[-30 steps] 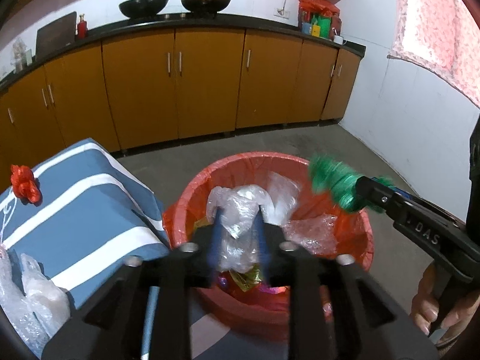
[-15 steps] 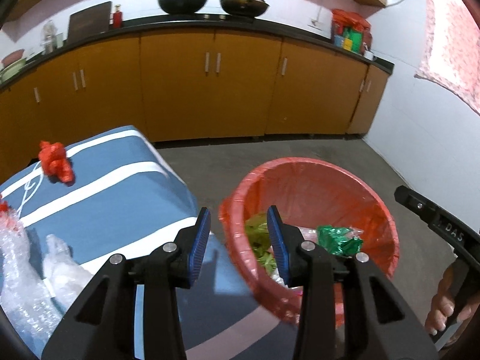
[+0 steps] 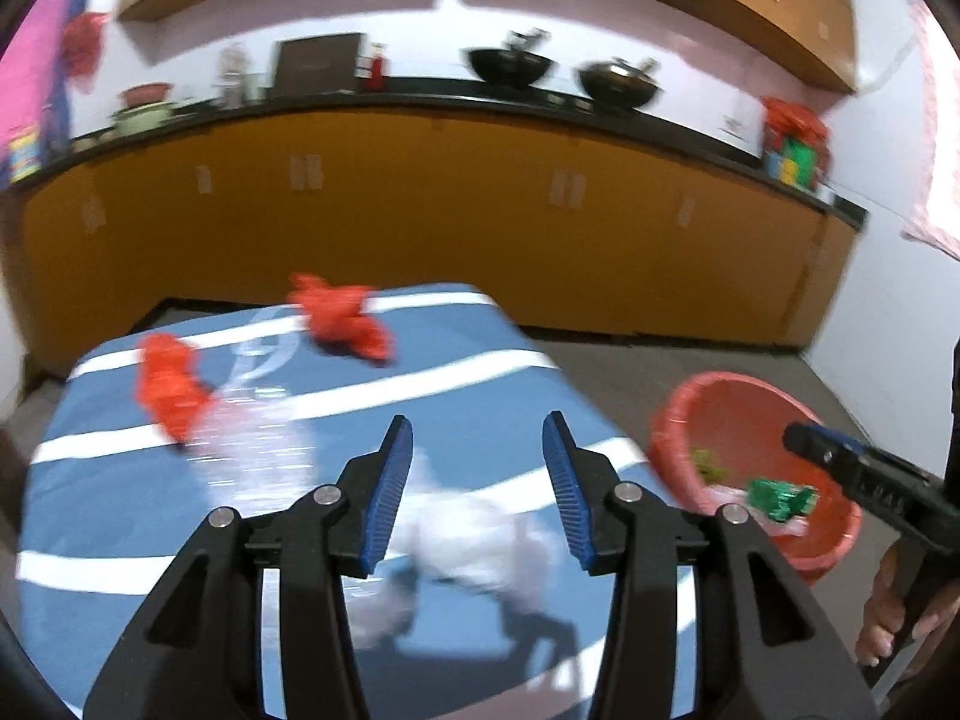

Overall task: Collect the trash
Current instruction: 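Grasp bubble wrap with the left tool while the right tool grasps a clear bag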

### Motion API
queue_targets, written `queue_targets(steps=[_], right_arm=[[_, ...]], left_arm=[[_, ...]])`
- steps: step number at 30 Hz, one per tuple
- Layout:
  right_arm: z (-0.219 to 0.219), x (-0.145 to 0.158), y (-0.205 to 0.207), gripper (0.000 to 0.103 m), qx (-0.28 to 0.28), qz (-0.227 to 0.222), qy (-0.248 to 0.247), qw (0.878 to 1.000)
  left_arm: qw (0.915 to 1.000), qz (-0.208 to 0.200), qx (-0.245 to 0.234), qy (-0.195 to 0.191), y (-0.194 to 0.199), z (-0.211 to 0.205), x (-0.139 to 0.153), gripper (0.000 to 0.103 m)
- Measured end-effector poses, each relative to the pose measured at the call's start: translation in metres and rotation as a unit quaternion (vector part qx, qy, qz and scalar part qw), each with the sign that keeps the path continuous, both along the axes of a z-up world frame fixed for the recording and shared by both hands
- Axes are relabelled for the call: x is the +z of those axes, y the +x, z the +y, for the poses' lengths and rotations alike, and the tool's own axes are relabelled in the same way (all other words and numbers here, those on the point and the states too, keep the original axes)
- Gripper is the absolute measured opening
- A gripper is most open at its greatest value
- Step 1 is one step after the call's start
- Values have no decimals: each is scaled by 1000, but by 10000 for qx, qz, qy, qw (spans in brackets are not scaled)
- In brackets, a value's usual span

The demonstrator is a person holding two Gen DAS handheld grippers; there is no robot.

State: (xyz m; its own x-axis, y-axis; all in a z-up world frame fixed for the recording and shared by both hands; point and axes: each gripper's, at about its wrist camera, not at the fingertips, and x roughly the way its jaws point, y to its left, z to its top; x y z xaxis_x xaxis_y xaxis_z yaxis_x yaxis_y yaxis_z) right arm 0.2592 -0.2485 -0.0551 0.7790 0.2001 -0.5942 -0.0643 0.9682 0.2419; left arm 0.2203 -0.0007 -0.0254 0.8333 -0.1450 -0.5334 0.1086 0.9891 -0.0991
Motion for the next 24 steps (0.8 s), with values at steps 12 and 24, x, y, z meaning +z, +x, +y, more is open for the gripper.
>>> queue_targets(steps=[12,24], right_arm=[[132,-13,19,36,1143,300,-143,9929],[177,-46,41,42,1367,750,-574,9861]], left_arm=[[9897,74,1423,127,-30,128,-19,54],[9873,113,1585,-13,-38,161,-29,58]])
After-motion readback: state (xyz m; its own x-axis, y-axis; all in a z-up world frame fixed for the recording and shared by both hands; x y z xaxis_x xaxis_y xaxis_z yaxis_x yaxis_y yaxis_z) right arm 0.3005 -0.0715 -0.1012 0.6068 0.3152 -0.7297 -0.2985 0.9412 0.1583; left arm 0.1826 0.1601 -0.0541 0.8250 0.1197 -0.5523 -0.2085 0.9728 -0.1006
